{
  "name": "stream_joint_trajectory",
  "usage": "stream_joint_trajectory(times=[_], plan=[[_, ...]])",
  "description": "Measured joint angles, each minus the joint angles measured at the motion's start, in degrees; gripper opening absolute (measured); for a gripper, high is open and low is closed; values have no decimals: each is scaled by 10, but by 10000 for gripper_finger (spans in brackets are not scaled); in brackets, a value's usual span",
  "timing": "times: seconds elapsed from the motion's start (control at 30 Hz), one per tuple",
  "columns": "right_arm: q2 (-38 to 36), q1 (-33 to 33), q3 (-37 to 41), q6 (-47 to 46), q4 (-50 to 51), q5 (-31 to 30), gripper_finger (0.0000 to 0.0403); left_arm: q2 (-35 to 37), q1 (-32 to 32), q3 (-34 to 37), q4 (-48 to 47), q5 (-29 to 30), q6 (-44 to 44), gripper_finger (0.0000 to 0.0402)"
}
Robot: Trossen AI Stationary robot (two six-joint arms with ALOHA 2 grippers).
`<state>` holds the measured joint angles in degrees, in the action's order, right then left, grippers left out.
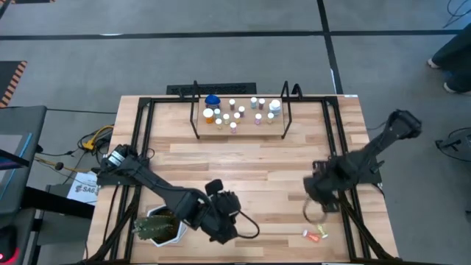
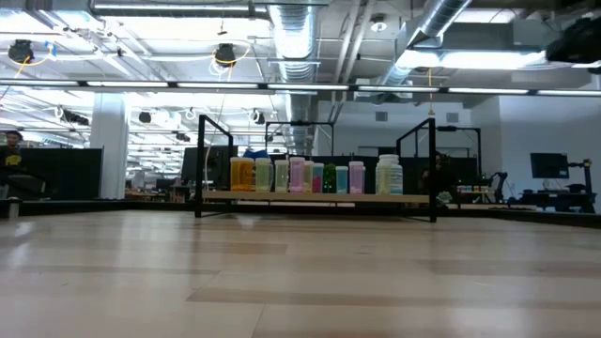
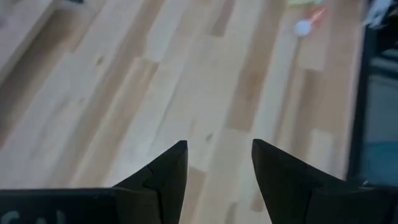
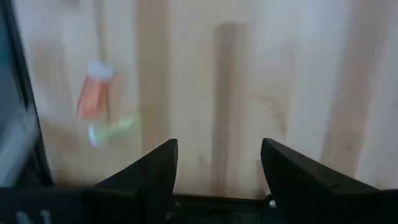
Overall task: Pick and place medicine bottles onto shelf by color
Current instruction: Put the yellow pill bottle on the shelf
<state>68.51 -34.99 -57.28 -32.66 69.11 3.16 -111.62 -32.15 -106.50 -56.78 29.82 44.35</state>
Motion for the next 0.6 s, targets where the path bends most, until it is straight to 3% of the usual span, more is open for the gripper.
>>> stream_joint_trajectory(times=[0.27,0.6], plan=[[87,-167,0,197,-8,1,253,0,-13,0,76,21,30,167],[200,-234,0,433,-69,-44,253,-1,-12,0,83,71,114,167]])
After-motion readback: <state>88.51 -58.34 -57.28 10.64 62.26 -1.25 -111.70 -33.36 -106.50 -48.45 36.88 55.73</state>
